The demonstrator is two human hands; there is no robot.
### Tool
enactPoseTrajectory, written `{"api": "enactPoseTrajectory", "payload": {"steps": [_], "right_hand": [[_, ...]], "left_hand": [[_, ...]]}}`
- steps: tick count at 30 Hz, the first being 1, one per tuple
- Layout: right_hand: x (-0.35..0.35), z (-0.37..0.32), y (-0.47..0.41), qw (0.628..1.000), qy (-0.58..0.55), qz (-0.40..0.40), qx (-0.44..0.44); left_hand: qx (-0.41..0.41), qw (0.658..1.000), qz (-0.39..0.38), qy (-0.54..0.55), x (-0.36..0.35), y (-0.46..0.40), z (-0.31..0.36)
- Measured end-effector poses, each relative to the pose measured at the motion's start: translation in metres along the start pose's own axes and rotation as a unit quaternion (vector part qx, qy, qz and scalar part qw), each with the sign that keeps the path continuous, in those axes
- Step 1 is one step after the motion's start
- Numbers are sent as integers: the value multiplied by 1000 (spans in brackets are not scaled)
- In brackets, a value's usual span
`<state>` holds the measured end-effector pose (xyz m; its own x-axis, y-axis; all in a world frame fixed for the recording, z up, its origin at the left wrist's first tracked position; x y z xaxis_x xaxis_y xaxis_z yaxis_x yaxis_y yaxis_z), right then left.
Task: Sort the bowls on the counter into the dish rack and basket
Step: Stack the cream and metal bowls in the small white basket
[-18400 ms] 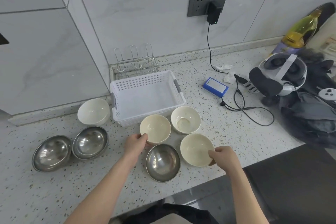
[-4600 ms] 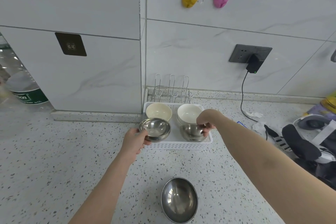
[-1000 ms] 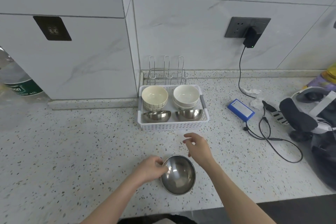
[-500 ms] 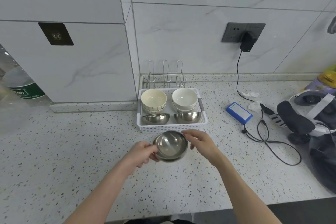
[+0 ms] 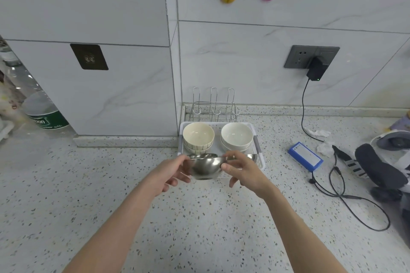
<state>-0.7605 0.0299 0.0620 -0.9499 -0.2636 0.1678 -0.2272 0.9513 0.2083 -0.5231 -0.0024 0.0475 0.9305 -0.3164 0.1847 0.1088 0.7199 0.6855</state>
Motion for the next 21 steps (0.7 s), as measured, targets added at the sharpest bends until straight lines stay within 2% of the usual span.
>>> {"api": "enactPoseTrajectory", "payload": {"steps": [7, 11, 21], "right_hand": [[9, -5, -45, 998, 53, 31, -9], [14, -12, -71, 997, 51, 60, -15], [13, -3, -109, 990, 121, 36, -59]], "left_hand": [[-116, 988, 99, -7, 4, -15, 29], [-113, 988, 104, 14, 12, -26, 42], [-108, 987, 92, -71, 10, -48, 51]]}}
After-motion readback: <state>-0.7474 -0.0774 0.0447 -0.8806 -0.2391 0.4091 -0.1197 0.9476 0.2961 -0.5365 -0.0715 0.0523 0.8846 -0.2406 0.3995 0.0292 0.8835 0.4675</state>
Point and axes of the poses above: each hand's wrist, its own y-axis away from the middle knuckle, its own x-axis out of the back of the hand, z = x × y, the point moved 1 cm from there along -y, towards the middle knuckle, and after that the axes turned 2 degrees about -z, right-handed, at the moved point
